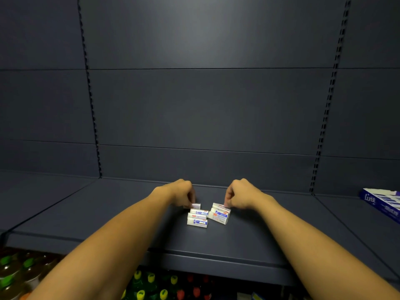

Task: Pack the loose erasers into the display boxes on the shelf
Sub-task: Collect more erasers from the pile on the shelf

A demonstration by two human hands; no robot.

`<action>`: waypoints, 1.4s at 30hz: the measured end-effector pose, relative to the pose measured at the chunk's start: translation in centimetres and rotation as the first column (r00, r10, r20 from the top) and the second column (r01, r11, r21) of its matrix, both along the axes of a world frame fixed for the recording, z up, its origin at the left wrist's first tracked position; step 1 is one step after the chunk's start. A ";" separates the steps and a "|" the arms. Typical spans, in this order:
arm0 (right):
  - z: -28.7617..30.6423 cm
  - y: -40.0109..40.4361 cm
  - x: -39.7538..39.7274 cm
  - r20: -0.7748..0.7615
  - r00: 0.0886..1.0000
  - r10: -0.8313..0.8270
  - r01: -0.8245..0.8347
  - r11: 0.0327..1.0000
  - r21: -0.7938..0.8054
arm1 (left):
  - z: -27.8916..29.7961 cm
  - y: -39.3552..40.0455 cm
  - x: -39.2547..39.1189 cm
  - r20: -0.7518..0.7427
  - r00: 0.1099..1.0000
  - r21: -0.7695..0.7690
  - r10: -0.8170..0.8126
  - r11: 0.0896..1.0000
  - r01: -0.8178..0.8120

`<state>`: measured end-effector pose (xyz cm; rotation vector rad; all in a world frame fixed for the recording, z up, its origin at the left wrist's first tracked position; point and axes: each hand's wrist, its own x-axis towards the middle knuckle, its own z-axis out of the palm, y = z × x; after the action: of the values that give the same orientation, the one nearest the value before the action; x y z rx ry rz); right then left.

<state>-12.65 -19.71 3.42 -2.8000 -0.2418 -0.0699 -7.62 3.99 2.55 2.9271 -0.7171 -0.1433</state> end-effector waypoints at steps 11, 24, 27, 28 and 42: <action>-0.3 1.4 0.7 -0.062 0.997 0.047 -0.053 0.994 -0.093 | 0.0 2.6 0.2 0.042 0.997 -0.031 0.072 0.997 -0.070; -0.1 2.0 1.0 -0.116 0.992 0.057 -0.081 0.974 -0.212 | 0.1 4.1 0.7 0.047 0.993 -0.065 0.112 0.992 -0.109; -0.4 2.4 1.1 -0.109 0.993 0.055 -0.077 0.974 -0.215 | 0.1 4.0 0.7 0.054 0.992 -0.068 0.111 0.992 -0.107; -0.6 2.4 1.1 -0.102 0.993 0.054 -0.075 0.974 -0.213 | 0.1 4.0 0.7 0.055 0.992 -0.071 0.110 0.992 -0.106; 1.4 0.7 -1.0 0.147 0.989 -0.029 0.068 0.961 -0.270 | 1.1 1.6 1.0 0.203 0.979 -0.118 0.037 0.993 -0.013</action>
<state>-13.61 -18.98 4.87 -3.0817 -0.2318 -0.2678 -6.66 5.54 3.70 2.8638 -0.6902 0.1991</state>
